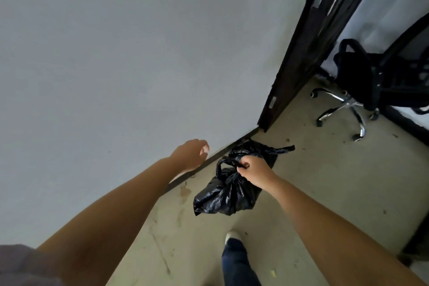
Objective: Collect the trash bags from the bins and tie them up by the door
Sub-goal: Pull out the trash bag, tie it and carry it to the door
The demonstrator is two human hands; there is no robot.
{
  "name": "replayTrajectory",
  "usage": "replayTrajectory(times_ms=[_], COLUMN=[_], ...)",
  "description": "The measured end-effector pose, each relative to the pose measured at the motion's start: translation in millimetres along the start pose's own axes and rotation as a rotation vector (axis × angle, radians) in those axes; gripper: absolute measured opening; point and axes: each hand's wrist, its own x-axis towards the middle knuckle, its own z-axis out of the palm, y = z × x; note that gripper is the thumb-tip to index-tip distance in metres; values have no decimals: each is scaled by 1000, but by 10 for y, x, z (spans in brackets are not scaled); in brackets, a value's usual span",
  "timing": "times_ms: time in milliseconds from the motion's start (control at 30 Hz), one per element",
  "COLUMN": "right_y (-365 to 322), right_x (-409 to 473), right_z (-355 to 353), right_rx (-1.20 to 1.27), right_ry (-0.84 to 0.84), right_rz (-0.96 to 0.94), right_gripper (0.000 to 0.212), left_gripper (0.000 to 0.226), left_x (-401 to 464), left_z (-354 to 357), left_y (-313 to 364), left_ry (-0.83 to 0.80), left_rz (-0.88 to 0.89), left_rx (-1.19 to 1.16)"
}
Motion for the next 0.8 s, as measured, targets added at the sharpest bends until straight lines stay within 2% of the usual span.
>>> replayTrajectory(times_ms=[67, 200, 333, 433, 667, 800], right_y=[186, 572, 974, 1344, 1987, 2187], right_x=[431, 1203, 1812, 2164, 2630, 2695], right_z=[125, 479, 900, 1251, 1919, 2220], right_rx=[13, 46, 99, 105, 168, 170], right_ry=[22, 89, 145, 217, 350, 342], right_rz=[12, -15, -19, -26, -40, -30], right_gripper=[34, 36, 14, 14, 20, 22], left_gripper=[29, 38, 48, 56, 68, 71], left_x=[344, 1030, 1585, 1903, 2344, 2387], left_z=[216, 681, 924, 1144, 1496, 1532], left_y=[-154, -460, -864, -1303, -2000, -2019], left_ry=[46, 184, 321, 397, 722, 796], left_rz=[2, 68, 120, 94, 55, 15], left_rx=[86, 464, 769, 966, 1167, 1253])
